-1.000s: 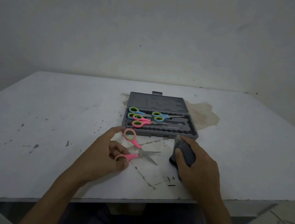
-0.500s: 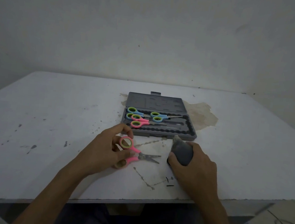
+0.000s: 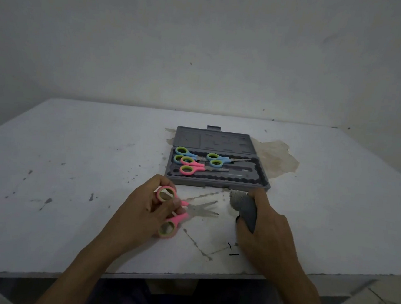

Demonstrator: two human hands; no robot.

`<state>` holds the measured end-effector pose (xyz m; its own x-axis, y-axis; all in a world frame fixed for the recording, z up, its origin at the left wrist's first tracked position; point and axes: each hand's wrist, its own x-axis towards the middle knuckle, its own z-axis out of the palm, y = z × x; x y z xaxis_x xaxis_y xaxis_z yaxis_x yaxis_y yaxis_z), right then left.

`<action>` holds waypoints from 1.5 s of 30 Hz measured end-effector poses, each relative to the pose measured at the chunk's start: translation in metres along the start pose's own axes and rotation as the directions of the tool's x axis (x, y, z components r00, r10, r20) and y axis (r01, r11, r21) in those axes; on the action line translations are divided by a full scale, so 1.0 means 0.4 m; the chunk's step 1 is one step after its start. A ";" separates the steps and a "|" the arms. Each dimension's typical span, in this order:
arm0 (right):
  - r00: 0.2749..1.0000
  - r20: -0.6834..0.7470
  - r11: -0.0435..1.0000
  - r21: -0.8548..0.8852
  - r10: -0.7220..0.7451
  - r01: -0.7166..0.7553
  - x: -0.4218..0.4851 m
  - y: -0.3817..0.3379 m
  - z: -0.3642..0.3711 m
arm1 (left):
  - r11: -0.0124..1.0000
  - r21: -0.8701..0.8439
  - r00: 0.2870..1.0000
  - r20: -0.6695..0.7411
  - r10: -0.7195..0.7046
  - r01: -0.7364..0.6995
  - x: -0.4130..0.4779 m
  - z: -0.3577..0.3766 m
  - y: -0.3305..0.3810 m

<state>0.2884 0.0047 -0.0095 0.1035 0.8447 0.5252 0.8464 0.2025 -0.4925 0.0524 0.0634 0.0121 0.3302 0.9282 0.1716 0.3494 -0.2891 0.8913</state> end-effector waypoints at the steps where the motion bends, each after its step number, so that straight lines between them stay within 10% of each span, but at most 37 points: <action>1: 1.000 0.011 1.000 -0.001 0.010 -0.010 -0.002 -0.005 0.001 | 0.999 -0.046 1.000 -0.012 -0.011 0.010 -0.002 0.003 -0.001; 8: 0.991 0.087 0.992 0.057 0.103 -0.109 -0.024 -0.052 -0.030 | 0.952 -0.295 0.991 -0.081 -0.107 0.079 -0.005 0.015 0.009; 17: 0.981 -0.009 0.981 0.035 -0.191 0.191 0.008 -0.135 -0.012 | 0.981 -0.193 0.990 -0.138 -0.008 -0.019 -0.019 0.034 -0.004; 26: 0.967 0.131 0.959 -0.151 -0.220 0.238 -0.009 -0.151 0.052 | 0.985 -0.154 0.976 -0.212 0.044 -0.078 -0.022 0.027 -0.006; 45: 0.980 -0.068 0.974 -0.145 -0.185 0.174 -0.027 -0.165 0.077 | 0.983 -0.167 0.986 -0.158 0.051 -0.078 -0.032 0.033 -0.009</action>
<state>0.2152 -0.0026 -0.0040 -0.0194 0.7568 0.6534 0.9182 0.2720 -0.2878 0.0588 0.0495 0.0012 0.2051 0.9375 0.2813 0.1716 -0.3174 0.9326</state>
